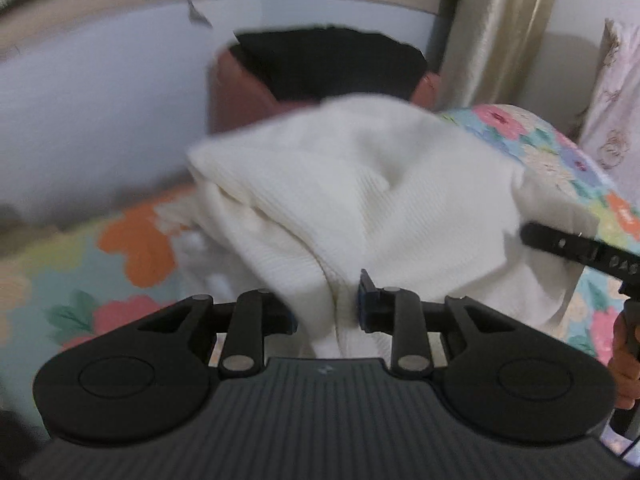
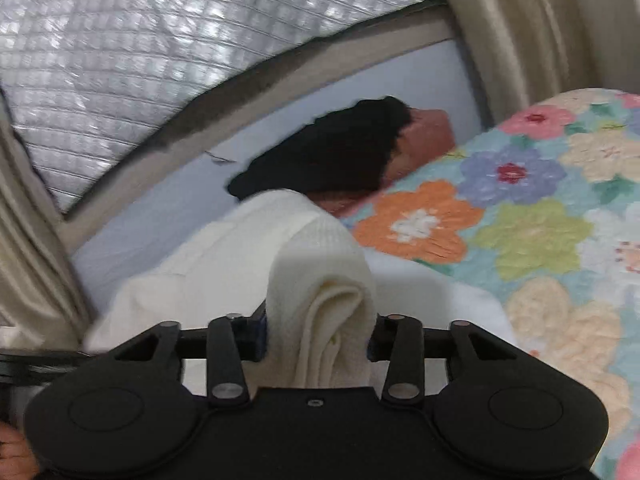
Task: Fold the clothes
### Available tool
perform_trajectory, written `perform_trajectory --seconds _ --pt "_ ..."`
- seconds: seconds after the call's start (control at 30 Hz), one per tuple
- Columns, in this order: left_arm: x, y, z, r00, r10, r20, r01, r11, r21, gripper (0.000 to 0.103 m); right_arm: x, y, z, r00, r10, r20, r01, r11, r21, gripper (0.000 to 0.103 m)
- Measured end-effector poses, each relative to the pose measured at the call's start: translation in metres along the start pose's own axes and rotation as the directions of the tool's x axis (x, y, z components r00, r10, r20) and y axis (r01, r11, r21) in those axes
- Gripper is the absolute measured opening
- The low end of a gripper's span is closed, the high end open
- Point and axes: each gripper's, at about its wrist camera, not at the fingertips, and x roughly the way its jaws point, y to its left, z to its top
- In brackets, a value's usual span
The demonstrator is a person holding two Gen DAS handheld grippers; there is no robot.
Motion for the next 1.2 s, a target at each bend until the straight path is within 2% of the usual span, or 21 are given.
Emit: perform_trajectory --seconds 0.03,0.07,0.17,0.23,0.27,0.3,0.37,0.43,0.47,0.57,0.67,0.7,0.77,0.8,0.83,0.9,1.03,1.2 --pt "-0.011 -0.005 0.0 1.0 0.007 0.019 -0.008 1.0 0.015 0.027 -0.002 0.002 0.0 0.998 -0.057 -0.001 0.057 0.998 -0.013 0.075" --pt "-0.023 -0.01 0.0 0.999 0.006 0.043 -0.007 0.999 0.034 0.027 -0.005 0.005 -0.001 0.993 -0.115 0.002 0.115 0.993 -0.028 0.077" --pt "-0.058 -0.02 0.001 0.992 -0.004 0.127 -0.008 0.996 0.088 0.027 -0.036 0.02 0.005 0.96 -0.25 0.123 0.258 0.964 -0.059 0.077" --pt "-0.07 -0.023 0.003 0.986 -0.048 0.162 0.035 0.996 0.087 0.031 -0.053 0.025 0.009 0.966 -0.182 0.182 0.196 0.978 -0.064 0.077" --pt "-0.068 -0.024 0.002 0.986 -0.067 0.152 0.055 0.995 0.083 0.034 -0.059 0.03 0.009 0.971 -0.132 0.197 0.152 0.985 -0.087 0.077" --pt "-0.059 -0.025 0.001 0.989 -0.081 0.121 0.071 0.994 0.079 0.042 -0.061 0.037 0.008 0.976 -0.09 0.198 0.117 0.985 -0.126 0.077" --pt "-0.042 -0.026 -0.003 0.992 -0.107 0.058 0.103 0.992 0.068 0.046 -0.05 0.053 -0.001 0.991 -0.048 0.128 0.079 0.964 -0.254 0.077" --pt "-0.009 -0.028 -0.014 0.996 -0.044 -0.08 0.048 0.998 0.051 0.046 -0.027 0.065 -0.017 0.999 -0.046 -0.003 0.041 0.921 -0.386 0.082" --pt "0.006 -0.029 -0.022 0.99 -0.008 -0.141 0.015 0.999 0.052 0.046 -0.016 0.067 -0.029 0.996 -0.075 -0.048 0.047 0.899 -0.436 0.083" --pt "0.015 -0.025 -0.037 0.989 0.016 -0.148 -0.006 0.998 0.063 0.047 -0.02 0.062 -0.054 0.996 -0.088 0.015 0.085 0.887 -0.454 0.085" --pt "0.0 -0.027 -0.04 0.99 0.026 -0.138 -0.018 0.998 0.062 0.048 -0.034 0.058 -0.053 0.996 -0.087 -0.017 0.073 0.913 -0.401 0.085" --pt "-0.007 -0.03 -0.04 0.991 0.031 -0.13 -0.022 0.997 0.073 0.048 -0.039 0.059 -0.051 0.991 -0.13 -0.039 0.105 0.917 -0.385 0.085" --pt "-0.029 -0.044 -0.041 0.994 0.052 -0.095 -0.04 0.992 0.122 0.056 -0.058 0.059 -0.051 0.976 -0.216 -0.042 0.193 0.932 -0.308 0.085" --pt "-0.041 -0.053 -0.042 0.995 0.058 -0.081 -0.046 0.989 0.138 0.069 -0.075 0.057 -0.051 0.978 -0.209 -0.025 0.195 0.945 -0.261 0.085" --pt "-0.055 -0.062 -0.044 0.996 0.06 -0.07 -0.049 0.988 0.147 0.078 -0.09 0.053 -0.052 0.981 -0.19 -0.029 0.178 0.957 -0.23 0.085" --pt "-0.08 -0.079 -0.048 0.997 0.058 -0.051 -0.049 0.986 0.159 0.082 -0.119 0.045 -0.055 0.987 -0.156 -0.034 0.148 0.974 -0.169 0.085" --pt "-0.119 -0.113 -0.057 0.999 0.041 -0.004 -0.039 0.983 0.177 0.093 -0.167 0.035 -0.058 0.973 -0.231 0.011 0.231 0.967 -0.111 0.085" --pt "-0.148 -0.152 -0.075 0.999 0.052 -0.007 -0.049 0.98 0.192 0.096 -0.214 0.022 -0.06 0.94 -0.34 -0.019 0.337 0.937 -0.093 0.086"
